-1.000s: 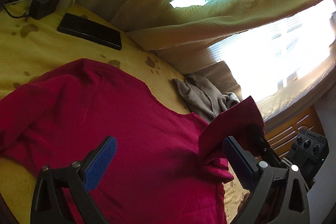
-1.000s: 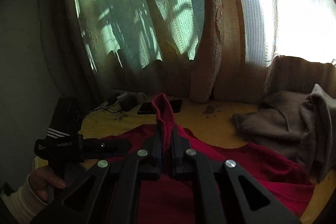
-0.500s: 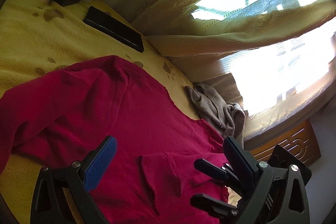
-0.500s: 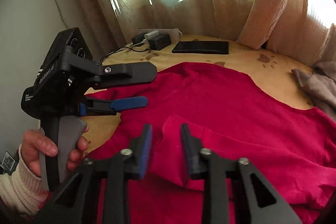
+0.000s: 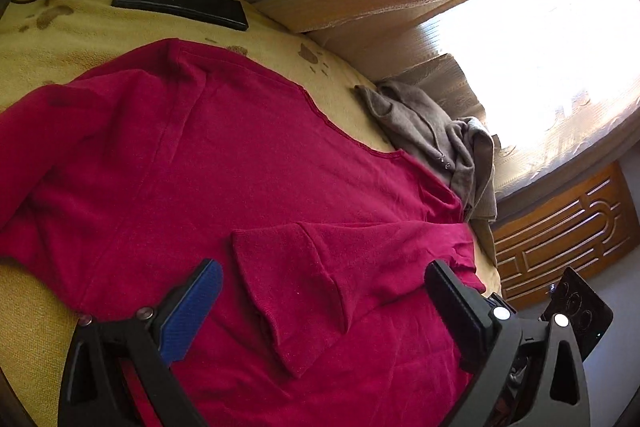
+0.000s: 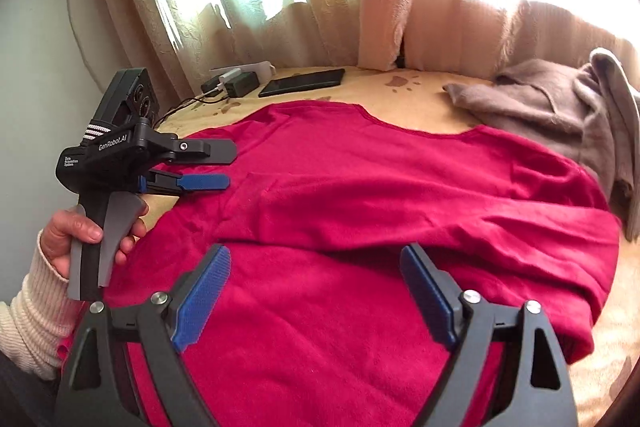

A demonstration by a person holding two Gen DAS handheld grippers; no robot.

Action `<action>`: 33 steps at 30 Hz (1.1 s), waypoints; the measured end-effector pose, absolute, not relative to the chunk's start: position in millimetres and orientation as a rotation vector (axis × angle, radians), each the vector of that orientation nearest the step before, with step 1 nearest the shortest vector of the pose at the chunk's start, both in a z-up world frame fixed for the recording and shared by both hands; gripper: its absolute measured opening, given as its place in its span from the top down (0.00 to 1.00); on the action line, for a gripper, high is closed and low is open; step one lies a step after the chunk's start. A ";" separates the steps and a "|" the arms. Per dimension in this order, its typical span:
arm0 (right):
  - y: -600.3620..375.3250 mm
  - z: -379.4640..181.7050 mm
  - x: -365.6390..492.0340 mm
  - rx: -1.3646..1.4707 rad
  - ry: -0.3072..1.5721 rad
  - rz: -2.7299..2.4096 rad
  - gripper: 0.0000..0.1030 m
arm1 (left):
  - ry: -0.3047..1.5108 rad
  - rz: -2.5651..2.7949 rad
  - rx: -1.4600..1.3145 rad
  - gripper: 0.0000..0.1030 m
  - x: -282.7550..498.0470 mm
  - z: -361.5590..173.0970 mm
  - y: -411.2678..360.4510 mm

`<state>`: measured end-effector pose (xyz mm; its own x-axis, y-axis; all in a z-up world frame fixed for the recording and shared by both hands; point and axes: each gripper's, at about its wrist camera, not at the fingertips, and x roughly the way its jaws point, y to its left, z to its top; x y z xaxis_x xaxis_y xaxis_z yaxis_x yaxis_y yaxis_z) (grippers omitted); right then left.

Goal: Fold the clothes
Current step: 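Withdraw the open right tool from the folded sleeve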

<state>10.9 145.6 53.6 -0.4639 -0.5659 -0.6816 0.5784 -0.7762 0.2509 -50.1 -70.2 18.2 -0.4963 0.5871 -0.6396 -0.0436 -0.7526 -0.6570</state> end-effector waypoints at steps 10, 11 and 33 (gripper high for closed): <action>162.4 45.8 22.6 1.037 0.095 -2.327 0.13 | -0.681 2.416 -1.374 0.00 -52.5 21.6 -50.5; 164.4 44.4 22.3 1.044 0.095 -2.333 0.13 | -0.658 2.424 -1.378 0.00 -52.3 21.9 -47.2; 211.6 37.4 26.1 1.085 -0.025 -2.398 0.13 | -0.303 2.395 -1.278 0.00 -24.7 37.1 21.6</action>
<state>26.1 211.6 37.4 -0.5549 -0.4515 -0.6987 0.4366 -0.8730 0.2174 -24.7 21.6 37.1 -0.4974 0.4490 -0.7423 -0.2499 -0.8935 -0.3731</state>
